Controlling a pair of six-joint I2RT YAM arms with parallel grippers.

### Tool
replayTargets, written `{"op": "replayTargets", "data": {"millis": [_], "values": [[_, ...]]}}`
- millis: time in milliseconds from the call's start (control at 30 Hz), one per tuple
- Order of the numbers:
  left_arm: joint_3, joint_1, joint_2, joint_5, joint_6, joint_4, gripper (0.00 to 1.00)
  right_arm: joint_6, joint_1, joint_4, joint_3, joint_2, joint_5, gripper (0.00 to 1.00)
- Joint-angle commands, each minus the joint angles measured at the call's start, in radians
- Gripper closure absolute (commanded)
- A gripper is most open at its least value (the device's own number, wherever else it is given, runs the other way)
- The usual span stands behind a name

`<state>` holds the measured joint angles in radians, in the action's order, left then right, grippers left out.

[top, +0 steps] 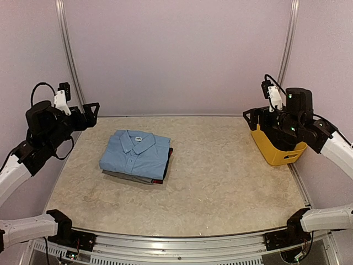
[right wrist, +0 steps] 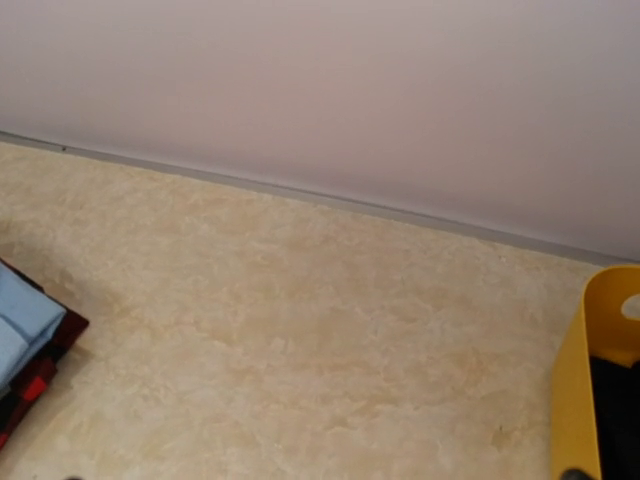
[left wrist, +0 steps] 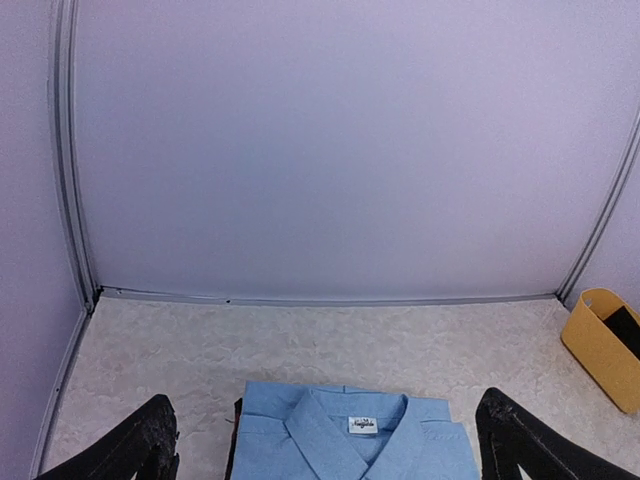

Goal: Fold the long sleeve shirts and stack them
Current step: Reset both arms

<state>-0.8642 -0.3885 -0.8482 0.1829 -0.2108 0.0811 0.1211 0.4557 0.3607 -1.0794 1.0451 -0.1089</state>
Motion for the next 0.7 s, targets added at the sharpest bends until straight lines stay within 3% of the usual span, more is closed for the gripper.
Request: {"op": "replayTargets", "data": {"millis": [0, 667], "values": [[0.044, -0.041, 0.042, 0.096, 0.062, -0.063, 0.01, 0.003, -0.003, -0.063, 0.050, -0.003, 0.020, 0.01], [0.045, -0.052, 0.028, 0.101, 0.052, -0.061, 0.01, -0.008, -0.003, -0.071, 0.064, 0.032, 0.023, 0.00]]}}
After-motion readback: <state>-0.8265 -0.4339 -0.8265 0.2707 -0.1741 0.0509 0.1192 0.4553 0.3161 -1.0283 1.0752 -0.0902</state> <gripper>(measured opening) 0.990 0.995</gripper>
